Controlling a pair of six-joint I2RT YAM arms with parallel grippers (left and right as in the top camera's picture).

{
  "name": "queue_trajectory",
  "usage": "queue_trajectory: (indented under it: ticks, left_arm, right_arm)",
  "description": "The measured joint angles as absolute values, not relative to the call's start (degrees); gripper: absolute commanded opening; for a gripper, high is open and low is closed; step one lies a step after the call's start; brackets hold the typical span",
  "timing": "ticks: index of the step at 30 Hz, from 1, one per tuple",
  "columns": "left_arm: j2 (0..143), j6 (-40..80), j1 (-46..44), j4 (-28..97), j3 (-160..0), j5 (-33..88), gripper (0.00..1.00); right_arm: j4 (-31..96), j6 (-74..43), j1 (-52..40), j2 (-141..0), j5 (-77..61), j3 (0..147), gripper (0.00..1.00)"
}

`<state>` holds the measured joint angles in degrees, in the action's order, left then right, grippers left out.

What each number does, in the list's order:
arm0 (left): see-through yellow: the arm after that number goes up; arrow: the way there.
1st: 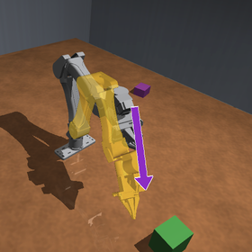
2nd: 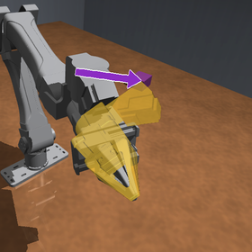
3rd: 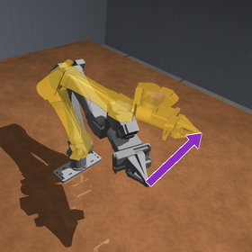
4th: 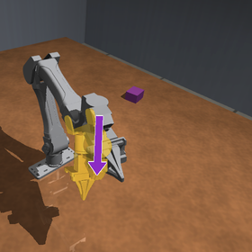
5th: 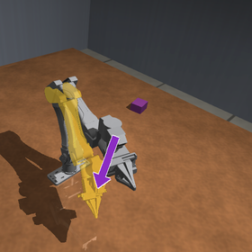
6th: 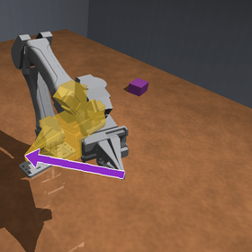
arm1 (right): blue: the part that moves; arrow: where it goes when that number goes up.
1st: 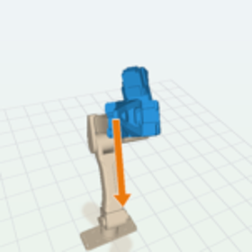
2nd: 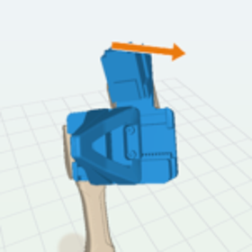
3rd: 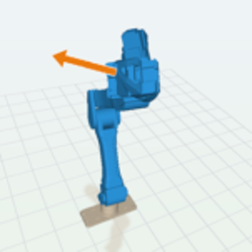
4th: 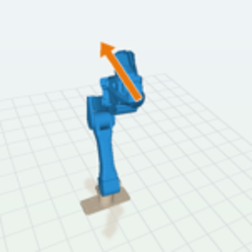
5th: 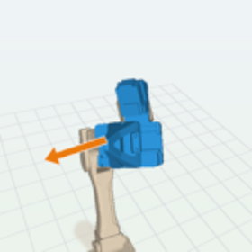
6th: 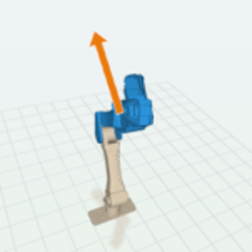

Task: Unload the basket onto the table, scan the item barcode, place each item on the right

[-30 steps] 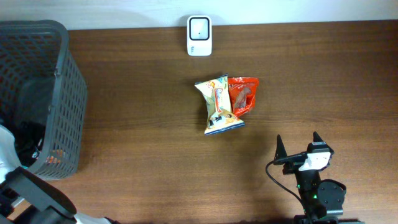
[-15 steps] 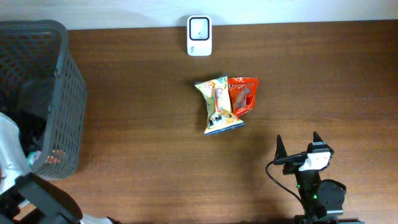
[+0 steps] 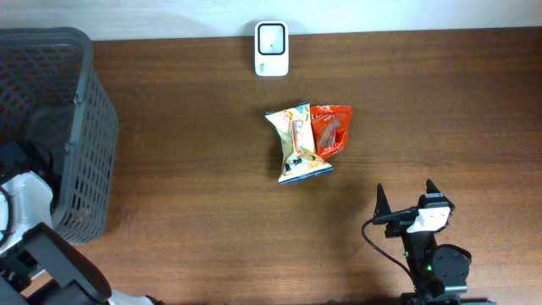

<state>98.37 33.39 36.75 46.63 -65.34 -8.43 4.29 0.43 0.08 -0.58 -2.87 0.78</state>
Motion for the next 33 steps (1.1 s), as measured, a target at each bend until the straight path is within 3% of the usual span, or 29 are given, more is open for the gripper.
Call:
queue_trajectory:
  ticks: [6,12,16,18,20,24,31,33]
  left_arm:
    - [97.6,33.5,36.8,56.9,-76.6,-5.5,0.0]
    - [84.3,33.7,34.7,57.2,-104.7,19.1,0.0]
    - [78.7,28.4,18.2,57.2,-105.9,27.3,0.0]
    - [80.0,26.4,9.8,57.7,-105.9,25.7,0.0]
    - [84.8,24.3,-5.7,57.7,-105.9,22.5,0.0]
    - [97.4,23.1,-22.5,56.9,-105.9,15.4,0.0]
    - [117.7,22.8,-35.9,48.3,-105.8,6.0,0.01]
    - [120.2,22.7,-36.1,48.3,-105.8,2.4,0.14]
  right_arm:
    - [4.3,0.4,0.1,-0.6,-2.9,0.8,0.99]
    - [4.3,0.4,0.1,-0.6,-2.9,0.8,0.98]
    - [4.3,0.4,0.1,-0.6,-2.9,0.8,0.99]
    - [4.3,0.4,0.1,-0.5,-2.9,0.8,0.99]
    - [4.3,0.4,0.1,-0.6,-2.9,0.8,0.98]
    - [4.3,0.4,0.1,-0.6,-2.9,0.8,0.98]
    - [4.3,0.4,0.1,-0.6,-2.9,0.8,0.98]
    - [4.3,0.4,0.1,-0.6,-2.9,0.8,0.98]
